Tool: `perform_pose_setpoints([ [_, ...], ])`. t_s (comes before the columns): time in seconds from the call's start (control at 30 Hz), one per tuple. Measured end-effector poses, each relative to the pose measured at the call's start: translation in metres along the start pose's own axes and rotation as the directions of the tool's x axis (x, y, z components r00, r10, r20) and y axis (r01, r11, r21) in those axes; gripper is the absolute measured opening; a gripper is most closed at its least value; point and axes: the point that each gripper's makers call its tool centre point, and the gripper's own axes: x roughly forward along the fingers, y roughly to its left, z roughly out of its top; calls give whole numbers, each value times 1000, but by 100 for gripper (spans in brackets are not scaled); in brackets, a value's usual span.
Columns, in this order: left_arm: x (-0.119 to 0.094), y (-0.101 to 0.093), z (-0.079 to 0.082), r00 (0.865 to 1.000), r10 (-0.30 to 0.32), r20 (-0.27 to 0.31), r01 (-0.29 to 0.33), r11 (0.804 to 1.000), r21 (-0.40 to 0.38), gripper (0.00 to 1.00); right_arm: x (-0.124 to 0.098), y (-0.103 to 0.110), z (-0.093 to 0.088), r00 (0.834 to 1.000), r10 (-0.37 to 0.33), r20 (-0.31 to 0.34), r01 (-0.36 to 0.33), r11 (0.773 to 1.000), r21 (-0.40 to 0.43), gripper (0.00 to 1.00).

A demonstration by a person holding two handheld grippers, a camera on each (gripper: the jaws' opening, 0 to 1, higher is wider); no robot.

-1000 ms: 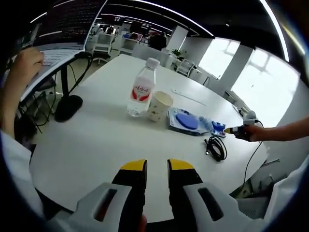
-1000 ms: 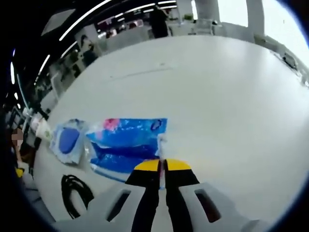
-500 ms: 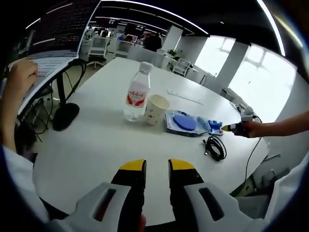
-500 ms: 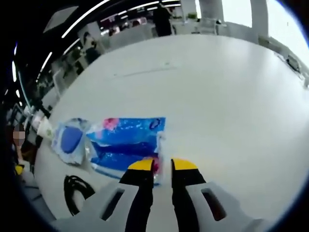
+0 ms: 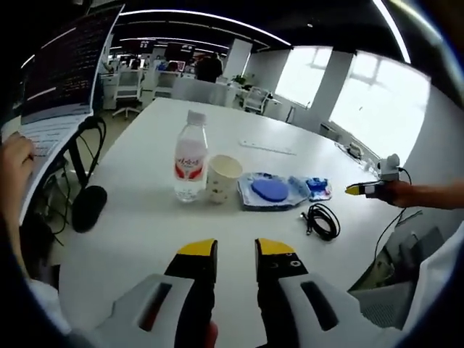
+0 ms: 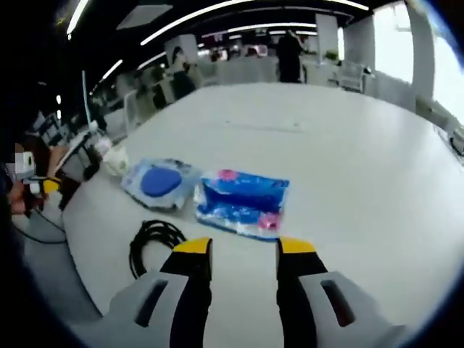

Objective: Arrange the tabletop items into an orderly group along one side of the table until the central work area is clear of visible clutter.

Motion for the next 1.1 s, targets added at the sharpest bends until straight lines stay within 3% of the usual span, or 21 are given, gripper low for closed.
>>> perform_pose_setpoints([
  [0.27,3,-13,-8,999,-39,-21,40,999,35,22,-40,39,-17,999,39,29,-38,999,-25,45],
  [0.4,3,-21,-19,997,-57,-43,59,997,45,24,-48,53,-31,998,52,20,-52,998,-23,49],
  [0.6,3,-22,-29,996,-63,-61,66,996,53,26,-42,74,-51,996,87,-24,-88,996,-17,52],
  [1.1,-2,-20,-26,998,-49,-44,53,996,73,31,-36,88,-43,991,129,-35,-131,990,-60,53],
])
